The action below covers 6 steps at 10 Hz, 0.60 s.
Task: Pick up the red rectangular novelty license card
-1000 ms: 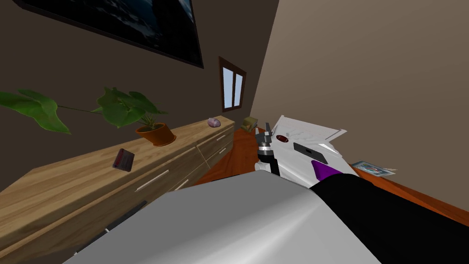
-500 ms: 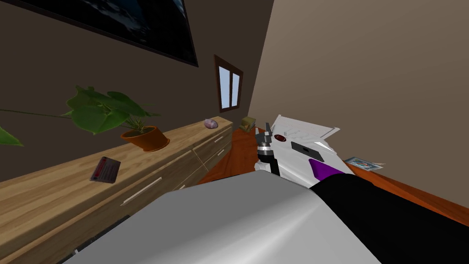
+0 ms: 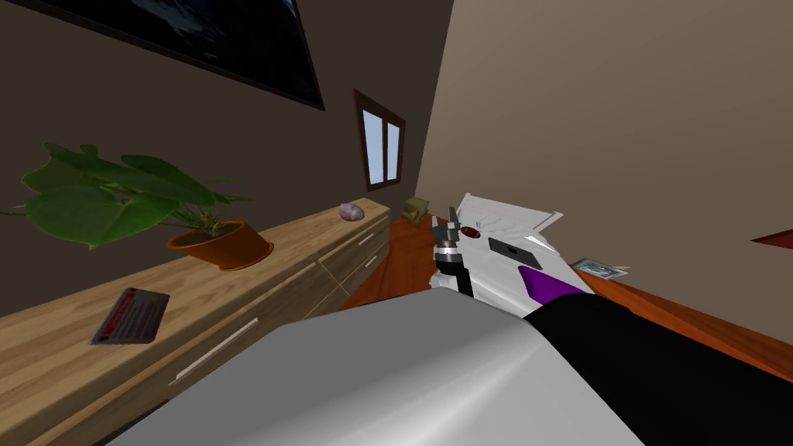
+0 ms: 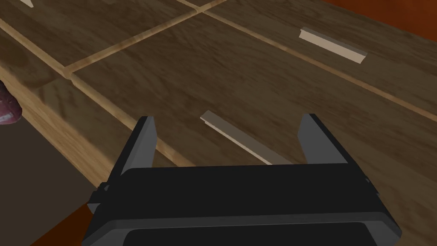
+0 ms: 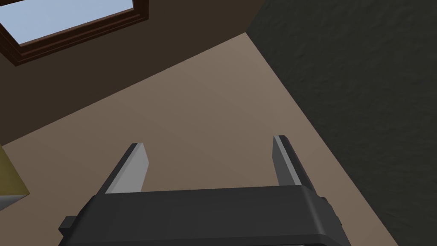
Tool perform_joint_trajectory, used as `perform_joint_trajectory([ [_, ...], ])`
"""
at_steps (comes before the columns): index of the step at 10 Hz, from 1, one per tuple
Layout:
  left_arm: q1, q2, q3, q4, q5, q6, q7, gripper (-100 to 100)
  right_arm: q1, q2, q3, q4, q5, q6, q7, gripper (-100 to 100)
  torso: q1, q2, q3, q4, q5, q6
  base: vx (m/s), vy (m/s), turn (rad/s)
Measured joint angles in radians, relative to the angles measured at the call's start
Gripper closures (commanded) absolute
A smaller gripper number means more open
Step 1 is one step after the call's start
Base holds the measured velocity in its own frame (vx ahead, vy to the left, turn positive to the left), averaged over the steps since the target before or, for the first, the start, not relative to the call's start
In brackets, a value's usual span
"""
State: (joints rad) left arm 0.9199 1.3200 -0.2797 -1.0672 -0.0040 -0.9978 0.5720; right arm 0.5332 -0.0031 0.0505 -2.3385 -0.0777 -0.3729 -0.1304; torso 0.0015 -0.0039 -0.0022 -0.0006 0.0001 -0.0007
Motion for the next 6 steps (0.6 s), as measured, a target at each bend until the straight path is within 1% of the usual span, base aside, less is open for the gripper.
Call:
perform_joint_trajectory([
  [1, 0.016, 0.028, -0.005, 0.023, -0.005, -0.003, 0.016, -100, 0.000, 0.000, 0.000, 0.000, 0.000, 0.000, 0.000, 0, 0.001, 0.000, 0.000, 0.000, 0.000, 0.000, 0.082, 0.020, -0.067],
  [2, 0.015, 0.051, -0.012, 0.047, -0.011, -0.011, 0.033, -100, 0.000, 0.000, 0.000, 0.000, 0.000, 0.000, 0.000, 0, 0.001, 0.000, 0.000, 0.000, 0.000, 0.000, 0.105, 0.021, -0.116],
  [3, 0.035, 0.084, -0.015, 0.064, -0.014, -0.012, 0.051, -100, 0.000, 0.000, 0.000, 0.000, 0.000, 0.000, 0.000, 0, 0.001, -0.001, -0.001, 0.000, 0.000, 0.001, 0.093, 0.018, -0.061],
  [4, 0.045, 0.101, -0.017, 0.074, -0.016, -0.012, 0.060, -100, 0.000, 0.000, 0.000, 0.000, 0.000, 0.000, 0.000, 0, 0.000, -0.001, 0.000, 0.000, 0.000, 0.000, 0.108, 0.011, -0.109],
  [5, 0.048, 0.124, -0.029, 0.099, -0.028, -0.014, 0.077, -100, 0.000, 0.000, 0.000, 0.000, 0.000, 0.000, 0.000, 0, 0.000, -0.002, -0.001, 0.000, 0.000, 0.001, 0.089, 0.011, -0.057],
  [6, 0.055, 0.142, -0.032, 0.117, -0.030, -0.020, 0.090, -100, 0.000, 0.000, 0.000, 0.000, 0.000, 0.000, 0.000, 0, 0.000, -0.001, 0.000, 0.000, 0.000, 0.000, 0.083, 0.017, -0.098],
])
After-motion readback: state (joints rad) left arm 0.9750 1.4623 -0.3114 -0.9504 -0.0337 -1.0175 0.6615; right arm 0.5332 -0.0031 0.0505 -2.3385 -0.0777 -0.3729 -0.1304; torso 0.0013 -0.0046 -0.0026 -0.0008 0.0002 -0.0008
